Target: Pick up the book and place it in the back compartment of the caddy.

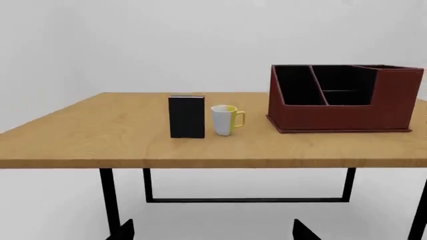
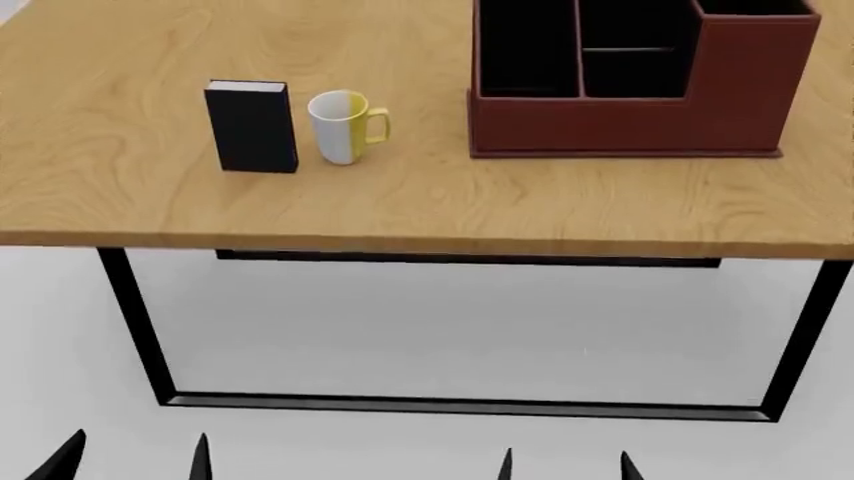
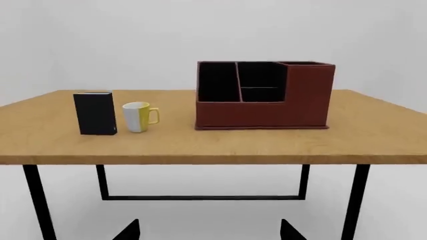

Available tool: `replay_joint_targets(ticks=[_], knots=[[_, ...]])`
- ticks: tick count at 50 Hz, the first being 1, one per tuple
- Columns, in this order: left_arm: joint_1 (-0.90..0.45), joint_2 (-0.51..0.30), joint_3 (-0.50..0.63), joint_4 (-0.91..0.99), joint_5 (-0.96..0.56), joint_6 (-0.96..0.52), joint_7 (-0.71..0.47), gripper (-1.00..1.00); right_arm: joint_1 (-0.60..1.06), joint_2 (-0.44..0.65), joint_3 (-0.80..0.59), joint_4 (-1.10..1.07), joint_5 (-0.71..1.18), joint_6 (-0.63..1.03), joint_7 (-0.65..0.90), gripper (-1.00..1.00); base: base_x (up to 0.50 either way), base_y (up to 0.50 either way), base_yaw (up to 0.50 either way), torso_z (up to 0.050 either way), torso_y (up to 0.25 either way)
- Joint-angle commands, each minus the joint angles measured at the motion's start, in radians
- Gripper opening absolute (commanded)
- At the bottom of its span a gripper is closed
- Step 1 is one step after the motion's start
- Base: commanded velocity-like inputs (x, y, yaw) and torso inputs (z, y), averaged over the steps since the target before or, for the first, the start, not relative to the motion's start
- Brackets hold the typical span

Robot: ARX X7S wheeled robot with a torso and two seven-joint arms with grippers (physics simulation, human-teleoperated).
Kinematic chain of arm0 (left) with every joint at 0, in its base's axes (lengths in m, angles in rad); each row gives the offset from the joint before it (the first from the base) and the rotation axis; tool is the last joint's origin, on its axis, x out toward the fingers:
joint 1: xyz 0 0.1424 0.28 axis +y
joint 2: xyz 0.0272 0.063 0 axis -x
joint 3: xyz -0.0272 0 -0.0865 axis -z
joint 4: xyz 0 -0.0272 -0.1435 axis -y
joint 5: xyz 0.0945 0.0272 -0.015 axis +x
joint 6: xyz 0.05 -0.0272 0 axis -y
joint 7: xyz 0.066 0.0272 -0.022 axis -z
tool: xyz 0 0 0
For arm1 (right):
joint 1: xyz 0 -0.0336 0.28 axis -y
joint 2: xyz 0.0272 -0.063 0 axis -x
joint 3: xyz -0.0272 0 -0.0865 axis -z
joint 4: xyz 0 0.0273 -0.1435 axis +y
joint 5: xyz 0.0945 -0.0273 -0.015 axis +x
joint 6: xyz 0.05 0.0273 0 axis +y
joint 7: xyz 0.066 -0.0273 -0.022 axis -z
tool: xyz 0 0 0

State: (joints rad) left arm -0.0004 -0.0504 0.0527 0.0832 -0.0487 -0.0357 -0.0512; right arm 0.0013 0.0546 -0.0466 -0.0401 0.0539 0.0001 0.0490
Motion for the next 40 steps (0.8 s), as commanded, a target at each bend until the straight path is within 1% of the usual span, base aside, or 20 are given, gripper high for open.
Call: replay_joint_targets(ticks=[1,2,8,9,10,11,13,19,20,22,23,24,28,31,34,36,40], knots=[[-0.051,-0.030,0.016,0.148,-0.024,-0.129,-0.023,1.00,0.053,0.037,-0.022,-0.205,0.011,0.150,0.032,1.00,0.00,0.00,0.00,0.050,0.000],[-0.062,-0.032,0.016,0.164,-0.028,-0.149,-0.025,1.00,0.065,0.043,-0.019,-0.235,0.013,0.253,0.035,1.00,0.00,0.00,0.00,0.050,0.000],[-0.138,-0.039,-0.006,0.308,-0.055,-0.308,-0.060,1.00,0.068,0.058,-0.047,-0.285,-0.046,0.274,0.077,1.00,0.00,0.00,0.00,0.050,0.000],[-0.152,-0.040,-0.011,0.332,-0.064,-0.331,-0.064,1.00,0.131,0.079,-0.010,-0.374,-0.007,0.416,0.059,1.00,0.00,0.00,0.00,0.050,0.000],[-0.161,-0.042,-0.013,0.353,-0.068,-0.348,-0.066,1.00,0.146,0.073,-0.027,-0.482,-0.020,0.526,0.075,1.00,0.00,0.00,0.00,0.050,0.000],[-0.171,-0.046,-0.015,0.391,-0.074,-0.380,-0.071,1.00,0.159,0.070,-0.033,-0.541,-0.023,0.587,0.082,1.00,0.00,0.00,0.00,0.050,0.000],[-0.191,-0.056,-0.007,0.442,-0.071,-0.429,-0.079,1.00,0.180,0.072,-0.030,-0.585,-0.016,0.642,0.083,1.00,0.00,0.00,0.00,0.050,0.000],[-0.224,-0.081,0.014,0.514,-0.062,-0.473,-0.083,1.00,0.286,0.084,0.005,-0.651,0.023,0.787,0.070,1.00,0.00,0.00,0.00,0.050,0.000],[-0.231,-0.083,0.017,0.521,-0.064,-0.480,-0.082,1.00,0.286,0.084,0.005,-0.651,0.023,0.787,0.070,1.00,0.00,0.00,0.00,0.050,0.000],[-0.239,-0.079,0.014,0.534,-0.059,-0.501,-0.099,1.00,0.328,0.091,0.010,-0.692,0.025,0.838,0.073,1.00,0.00,0.00,0.00,0.050,0.000],[-0.245,-0.091,0.032,0.541,-0.038,-0.525,-0.105,1.00,0.337,0.091,0.019,-0.705,0.033,0.842,0.071,1.00,0.00,0.00,0.00,0.050,0.000],[-0.240,-0.096,0.038,0.543,-0.036,-0.509,-0.101,1.00,0.339,0.092,0.021,-0.711,0.036,0.846,0.070,1.00,0.00,0.00,0.00,0.038,0.000],[-0.245,-0.096,0.016,0.569,-0.068,-0.528,-0.097,1.00,0.346,0.101,0.024,-0.742,0.034,0.879,0.078,1.00,0.00,0.00,0.00,0.005,0.000],[-0.250,-0.115,0.035,0.578,-0.056,-0.530,-0.089,1.00,0.337,0.097,0.037,-0.747,0.046,0.874,0.076,1.00,0.00,0.00,0.00,0.000,0.000],[-0.256,-0.118,0.049,0.566,-0.038,-0.522,-0.100,1.00,0.330,0.103,0.031,-0.739,0.051,0.845,0.067,1.00,0.35,-0.25,0.00,0.000,0.000],[-0.259,-0.104,0.030,0.565,-0.067,-0.535,-0.101,1.00,0.328,0.113,0.018,-0.752,0.043,0.847,0.070,1.00,0.39,-0.29,0.00,0.000,0.000],[-0.255,-0.112,0.042,0.589,-0.062,-0.545,-0.105,1.00,0.312,0.118,0.039,-0.789,0.053,0.853,0.071,1.00,0.39,-0.29,0.00,0.000,0.000]])
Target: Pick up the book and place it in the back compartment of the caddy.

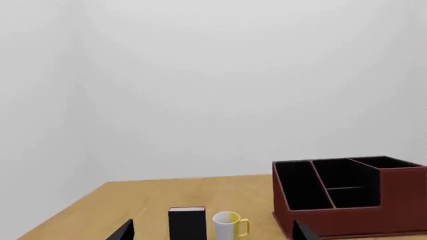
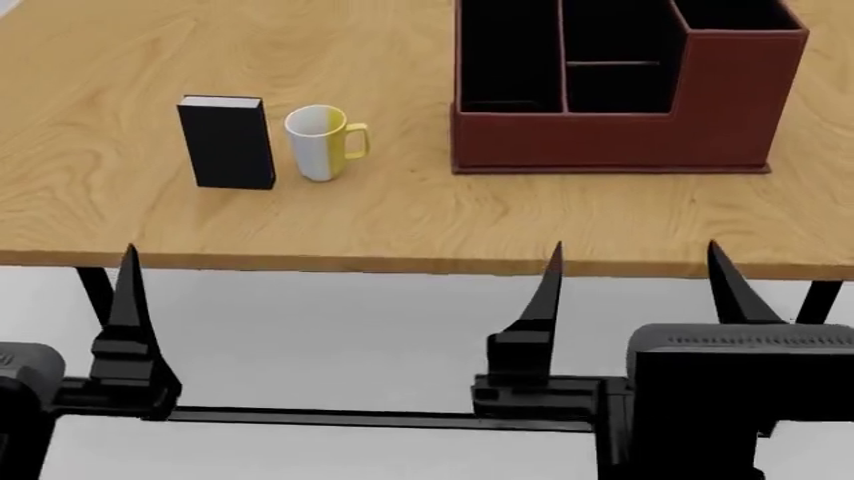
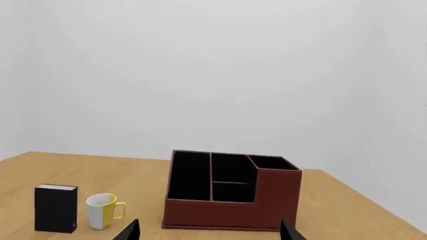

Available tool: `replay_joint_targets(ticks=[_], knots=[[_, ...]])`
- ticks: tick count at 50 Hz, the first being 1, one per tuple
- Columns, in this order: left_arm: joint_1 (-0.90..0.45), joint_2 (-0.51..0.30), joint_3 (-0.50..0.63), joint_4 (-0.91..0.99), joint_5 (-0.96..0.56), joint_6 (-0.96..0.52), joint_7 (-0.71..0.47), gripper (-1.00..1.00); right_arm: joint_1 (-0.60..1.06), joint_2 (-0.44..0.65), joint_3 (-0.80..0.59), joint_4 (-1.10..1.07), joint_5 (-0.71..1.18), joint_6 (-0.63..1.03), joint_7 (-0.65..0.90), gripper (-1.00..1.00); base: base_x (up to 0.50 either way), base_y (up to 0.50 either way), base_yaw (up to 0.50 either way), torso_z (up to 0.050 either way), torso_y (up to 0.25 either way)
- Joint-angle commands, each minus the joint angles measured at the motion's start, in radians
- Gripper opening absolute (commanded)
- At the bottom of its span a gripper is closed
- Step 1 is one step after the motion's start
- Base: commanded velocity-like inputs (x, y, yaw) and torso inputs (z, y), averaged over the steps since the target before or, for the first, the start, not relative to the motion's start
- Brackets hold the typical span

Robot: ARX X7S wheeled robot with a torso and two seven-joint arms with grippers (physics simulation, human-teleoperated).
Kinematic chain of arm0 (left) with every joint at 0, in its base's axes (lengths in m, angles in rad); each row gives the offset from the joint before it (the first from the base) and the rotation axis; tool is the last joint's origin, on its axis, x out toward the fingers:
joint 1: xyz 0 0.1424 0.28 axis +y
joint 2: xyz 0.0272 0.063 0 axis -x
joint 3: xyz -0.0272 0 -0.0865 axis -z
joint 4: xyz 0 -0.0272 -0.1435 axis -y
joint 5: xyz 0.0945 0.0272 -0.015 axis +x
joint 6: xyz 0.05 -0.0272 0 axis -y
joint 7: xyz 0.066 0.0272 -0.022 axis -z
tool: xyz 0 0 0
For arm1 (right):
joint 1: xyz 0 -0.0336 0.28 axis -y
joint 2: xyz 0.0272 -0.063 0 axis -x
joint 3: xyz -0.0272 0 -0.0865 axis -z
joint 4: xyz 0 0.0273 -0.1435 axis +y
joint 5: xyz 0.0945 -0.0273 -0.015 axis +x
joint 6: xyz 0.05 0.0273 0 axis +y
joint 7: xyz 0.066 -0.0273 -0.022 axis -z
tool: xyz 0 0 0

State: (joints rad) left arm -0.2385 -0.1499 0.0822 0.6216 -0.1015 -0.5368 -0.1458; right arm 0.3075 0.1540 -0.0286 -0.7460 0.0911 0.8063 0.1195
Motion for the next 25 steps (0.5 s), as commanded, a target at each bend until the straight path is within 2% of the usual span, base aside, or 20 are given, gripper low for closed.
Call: replay_joint_targets(ticks=[1,3,7,25], knots=[[-0.018,-0.015,0.013,0.053,-0.003,-0.047,-0.015,1.00,0.004,0.017,0.032,-0.092,0.022,0.052,0.001,1.00,0.40,-0.29,0.00,0.000,0.000],[-0.030,-0.019,0.018,0.055,0.020,-0.083,-0.038,1.00,-0.003,0.022,0.032,-0.104,0.019,0.054,0.004,1.00,0.40,-0.29,0.00,0.000,0.000],[-0.045,0.000,-0.016,0.073,-0.027,-0.151,-0.038,1.00,-0.009,0.033,0.034,-0.125,0.011,0.068,0.015,1.00,0.41,-0.28,0.00,0.000,0.000],[-0.045,-0.014,-0.010,0.098,-0.056,-0.173,-0.039,1.00,-0.019,0.049,0.024,-0.155,0.010,0.073,0.031,1.00,0.44,-0.25,0.00,0.000,0.001]])
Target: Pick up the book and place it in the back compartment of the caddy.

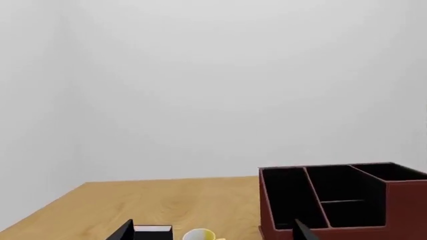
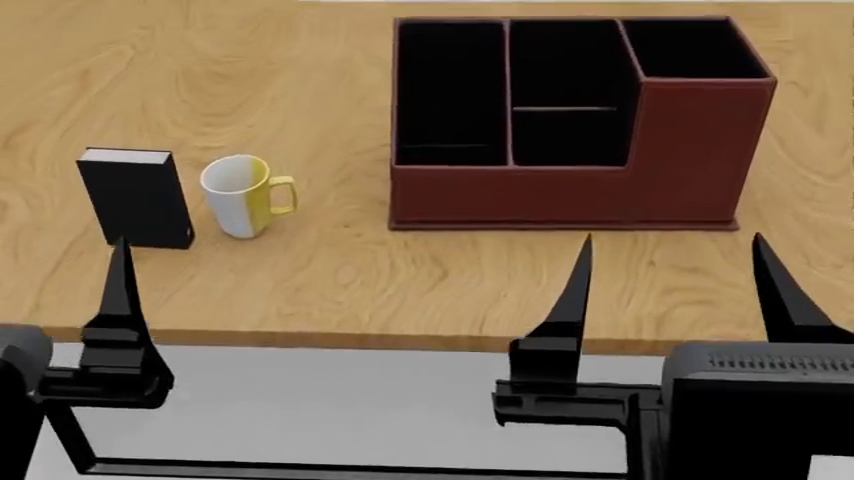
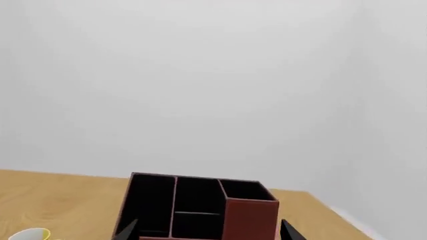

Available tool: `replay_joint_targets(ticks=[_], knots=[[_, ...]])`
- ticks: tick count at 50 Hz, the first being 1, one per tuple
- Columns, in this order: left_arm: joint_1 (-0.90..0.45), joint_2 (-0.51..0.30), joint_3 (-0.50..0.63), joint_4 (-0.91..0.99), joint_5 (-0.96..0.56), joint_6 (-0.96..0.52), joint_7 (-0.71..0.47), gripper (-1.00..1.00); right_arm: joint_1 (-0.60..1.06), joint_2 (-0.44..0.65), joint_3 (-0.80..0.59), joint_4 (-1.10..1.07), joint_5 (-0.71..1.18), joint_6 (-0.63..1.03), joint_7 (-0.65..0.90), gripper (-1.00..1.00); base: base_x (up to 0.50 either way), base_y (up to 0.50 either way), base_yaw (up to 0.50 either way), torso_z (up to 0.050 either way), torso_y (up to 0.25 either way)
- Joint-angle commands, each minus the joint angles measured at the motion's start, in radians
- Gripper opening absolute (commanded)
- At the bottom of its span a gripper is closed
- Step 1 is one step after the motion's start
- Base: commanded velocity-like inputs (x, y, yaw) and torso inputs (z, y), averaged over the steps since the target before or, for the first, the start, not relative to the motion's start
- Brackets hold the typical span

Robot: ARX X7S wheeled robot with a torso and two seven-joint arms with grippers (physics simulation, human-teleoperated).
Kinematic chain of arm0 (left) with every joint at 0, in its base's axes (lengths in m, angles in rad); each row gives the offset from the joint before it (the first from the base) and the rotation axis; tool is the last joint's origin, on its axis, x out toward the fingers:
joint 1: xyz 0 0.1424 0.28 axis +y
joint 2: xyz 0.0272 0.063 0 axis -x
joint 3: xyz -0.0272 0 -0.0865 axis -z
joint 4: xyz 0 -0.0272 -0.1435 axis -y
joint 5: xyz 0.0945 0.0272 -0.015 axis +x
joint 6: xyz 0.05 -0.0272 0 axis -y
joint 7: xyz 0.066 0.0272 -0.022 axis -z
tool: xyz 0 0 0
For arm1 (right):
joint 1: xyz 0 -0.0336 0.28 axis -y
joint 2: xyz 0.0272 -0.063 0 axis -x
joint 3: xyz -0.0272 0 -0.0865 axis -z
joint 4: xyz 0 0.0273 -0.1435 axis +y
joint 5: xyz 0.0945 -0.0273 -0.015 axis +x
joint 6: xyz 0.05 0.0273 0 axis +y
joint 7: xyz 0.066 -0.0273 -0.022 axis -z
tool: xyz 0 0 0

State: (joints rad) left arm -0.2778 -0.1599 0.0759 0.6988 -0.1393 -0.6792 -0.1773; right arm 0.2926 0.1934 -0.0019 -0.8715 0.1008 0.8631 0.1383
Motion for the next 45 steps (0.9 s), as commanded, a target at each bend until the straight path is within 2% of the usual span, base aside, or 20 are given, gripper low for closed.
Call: replay_joint_targets(ticks=[1,45], knots=[[-0.005,-0.005,-0.002,0.023,-0.018,-0.030,-0.008,1.00,-0.005,0.011,-0.003,-0.030,-0.002,0.017,0.014,1.00,0.45,-0.22,0.00,0.000,0.000],[-0.017,-0.021,-0.020,0.024,-0.052,-0.050,-0.052,1.00,0.001,0.023,-0.018,-0.042,0.016,0.023,0.045,1.00,0.47,-0.18,0.00,0.000,0.001]])
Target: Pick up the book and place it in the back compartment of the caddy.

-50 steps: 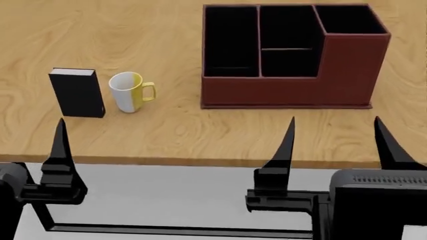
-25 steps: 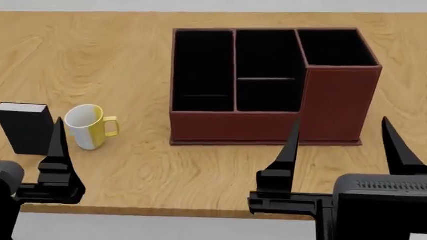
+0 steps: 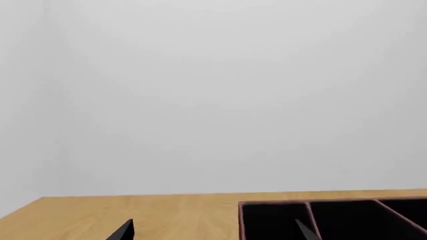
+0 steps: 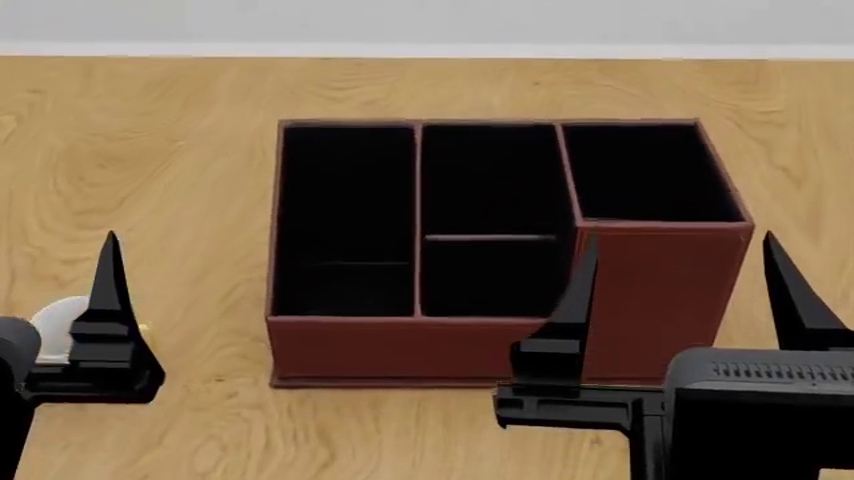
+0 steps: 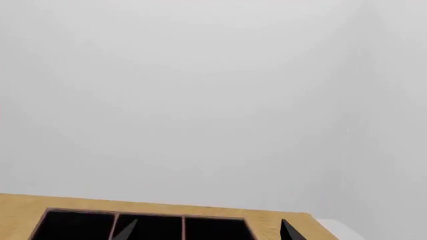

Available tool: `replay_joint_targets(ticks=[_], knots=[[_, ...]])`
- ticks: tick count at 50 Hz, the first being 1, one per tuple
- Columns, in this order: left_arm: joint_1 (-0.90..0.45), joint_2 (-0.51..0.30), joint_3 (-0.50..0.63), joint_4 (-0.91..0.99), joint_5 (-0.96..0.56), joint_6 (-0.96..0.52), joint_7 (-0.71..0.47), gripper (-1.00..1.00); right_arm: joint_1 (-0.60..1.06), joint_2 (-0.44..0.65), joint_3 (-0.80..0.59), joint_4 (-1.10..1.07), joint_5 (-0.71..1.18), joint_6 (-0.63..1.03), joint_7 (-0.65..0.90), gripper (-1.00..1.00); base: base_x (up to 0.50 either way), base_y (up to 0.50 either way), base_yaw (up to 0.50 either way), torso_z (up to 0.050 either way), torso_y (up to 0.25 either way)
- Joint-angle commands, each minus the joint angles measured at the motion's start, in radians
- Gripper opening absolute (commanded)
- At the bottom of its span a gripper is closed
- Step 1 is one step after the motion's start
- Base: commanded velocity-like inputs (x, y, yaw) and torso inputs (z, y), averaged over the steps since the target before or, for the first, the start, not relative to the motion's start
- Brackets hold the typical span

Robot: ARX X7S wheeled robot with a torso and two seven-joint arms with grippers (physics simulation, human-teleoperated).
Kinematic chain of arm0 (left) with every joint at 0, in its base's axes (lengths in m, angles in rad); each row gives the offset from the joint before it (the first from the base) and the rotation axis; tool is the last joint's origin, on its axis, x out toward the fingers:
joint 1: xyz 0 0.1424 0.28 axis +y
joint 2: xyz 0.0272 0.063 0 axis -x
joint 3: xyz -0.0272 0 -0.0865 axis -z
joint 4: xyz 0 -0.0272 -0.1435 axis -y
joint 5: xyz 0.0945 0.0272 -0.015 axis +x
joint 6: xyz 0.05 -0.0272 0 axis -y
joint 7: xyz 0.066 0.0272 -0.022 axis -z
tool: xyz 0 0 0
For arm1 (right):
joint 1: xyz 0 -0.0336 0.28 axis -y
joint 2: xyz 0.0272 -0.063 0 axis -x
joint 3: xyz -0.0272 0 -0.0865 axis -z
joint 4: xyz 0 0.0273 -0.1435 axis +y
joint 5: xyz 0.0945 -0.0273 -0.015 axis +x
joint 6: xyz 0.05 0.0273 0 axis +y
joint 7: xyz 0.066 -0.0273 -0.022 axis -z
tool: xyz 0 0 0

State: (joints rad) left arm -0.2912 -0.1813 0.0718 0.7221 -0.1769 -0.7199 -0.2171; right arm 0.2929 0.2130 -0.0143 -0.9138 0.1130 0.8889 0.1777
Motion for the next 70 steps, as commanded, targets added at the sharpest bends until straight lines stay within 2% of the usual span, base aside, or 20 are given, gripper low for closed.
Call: replay_joint_targets(ticks=[1,19,30,38,41,46,52,60,70], knots=[[-0.004,0.000,-0.017,0.001,-0.016,-0.011,-0.013,1.00,0.001,0.004,-0.007,-0.001,0.004,-0.002,0.007,1.00,0.48,-0.18,0.00,0.000,0.010],[-0.010,-0.009,-0.037,0.016,-0.060,-0.049,-0.012,1.00,0.031,0.003,-0.012,-0.077,0.023,0.087,0.029,1.00,0.47,-0.17,0.00,0.000,0.001],[-0.010,-0.013,-0.038,0.023,-0.068,-0.050,-0.020,1.00,0.039,0.025,-0.034,-0.122,0.018,0.114,0.057,1.00,0.01,0.00,0.00,0.000,0.001],[-0.014,-0.018,-0.035,0.021,-0.068,-0.047,-0.027,1.00,0.049,0.035,-0.045,-0.130,0.029,0.121,0.073,1.00,0.49,-0.13,0.00,0.000,0.000],[-0.014,-0.019,-0.036,0.027,-0.072,-0.050,-0.029,1.00,0.067,0.073,-0.057,-0.133,0.097,0.129,0.140,1.00,0.13,-0.04,0.00,0.000,0.004],[-0.015,-0.021,-0.041,0.040,-0.079,-0.057,-0.033,1.00,0.096,0.227,-0.085,-0.132,0.366,0.084,0.391,1.00,0.00,0.00,0.00,0.000,0.000],[-0.015,-0.025,-0.050,0.061,-0.092,-0.067,-0.037,1.00,0.119,0.328,-0.155,-0.132,0.447,0.023,0.521,1.00,0.00,0.00,0.00,0.000,0.000],[-0.015,-0.029,-0.054,0.073,-0.100,-0.073,-0.042,1.00,0.132,0.372,-0.173,-0.125,0.525,-0.012,0.587,1.00,0.50,0.00,0.00,0.000,0.000],[-0.017,-0.033,-0.060,0.082,-0.110,-0.078,-0.049,1.00,0.140,0.396,-0.182,-0.123,0.561,-0.034,0.622,1.00,0.02,0.00,0.00,0.000,0.001]])
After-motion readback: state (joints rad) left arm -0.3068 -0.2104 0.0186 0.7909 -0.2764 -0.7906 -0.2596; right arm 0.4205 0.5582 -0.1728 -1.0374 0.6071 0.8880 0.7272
